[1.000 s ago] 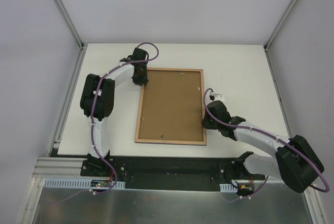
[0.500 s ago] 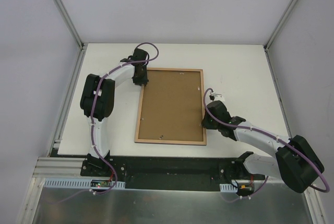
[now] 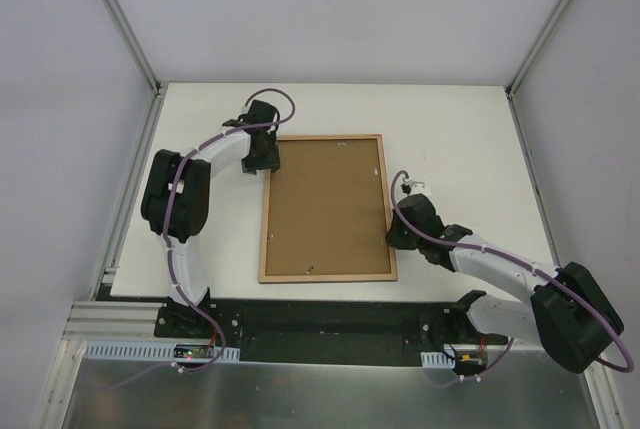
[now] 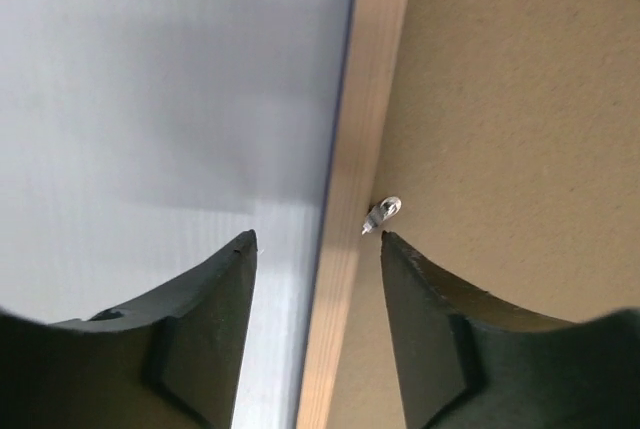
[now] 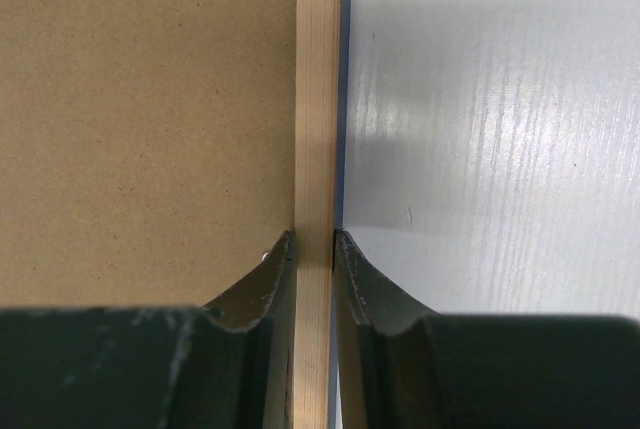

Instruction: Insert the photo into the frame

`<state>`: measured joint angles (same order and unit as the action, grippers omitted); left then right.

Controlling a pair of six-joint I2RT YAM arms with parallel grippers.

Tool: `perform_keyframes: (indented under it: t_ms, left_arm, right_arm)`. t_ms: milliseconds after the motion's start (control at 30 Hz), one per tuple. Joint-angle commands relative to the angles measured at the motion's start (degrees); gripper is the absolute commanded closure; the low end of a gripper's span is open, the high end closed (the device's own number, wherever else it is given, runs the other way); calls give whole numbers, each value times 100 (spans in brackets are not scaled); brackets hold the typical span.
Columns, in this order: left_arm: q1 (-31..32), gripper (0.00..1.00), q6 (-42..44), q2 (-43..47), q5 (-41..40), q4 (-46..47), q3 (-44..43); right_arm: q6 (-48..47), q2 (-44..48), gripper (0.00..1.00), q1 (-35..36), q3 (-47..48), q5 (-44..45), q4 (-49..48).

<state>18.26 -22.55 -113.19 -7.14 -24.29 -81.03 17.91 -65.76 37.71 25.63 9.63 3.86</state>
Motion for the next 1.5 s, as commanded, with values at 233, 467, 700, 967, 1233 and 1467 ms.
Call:
perform_keyframes:
  t_ms: [233,467,700,967,1233,1467]
  left_arm:
    - [344,43,-1312,2000,-332,126,1808]
    - [1091,46,-2350,3380,-569,496,3539]
    - [1145,46,-2360,3997,-596,540,3938]
    - [1145,46,-2210,4023,-429,549,3867]
    - [1136,46,-2087,4322,-359,592,3981]
    - [1136,47,-2035,4375,-288,593,3973]
  right_arm:
    - [10,63,99,87,-76,-189,484]
    - [616,931,99,789,-400,48,1055]
    - [601,1452,45,913,46,1048,1802]
    - [-700,-418,29,-351,1918,920,1426]
    - [-1272,-2116,33,-853,2938,206,976]
    - [-1334,-2889,36,-897,3422,162,1020]
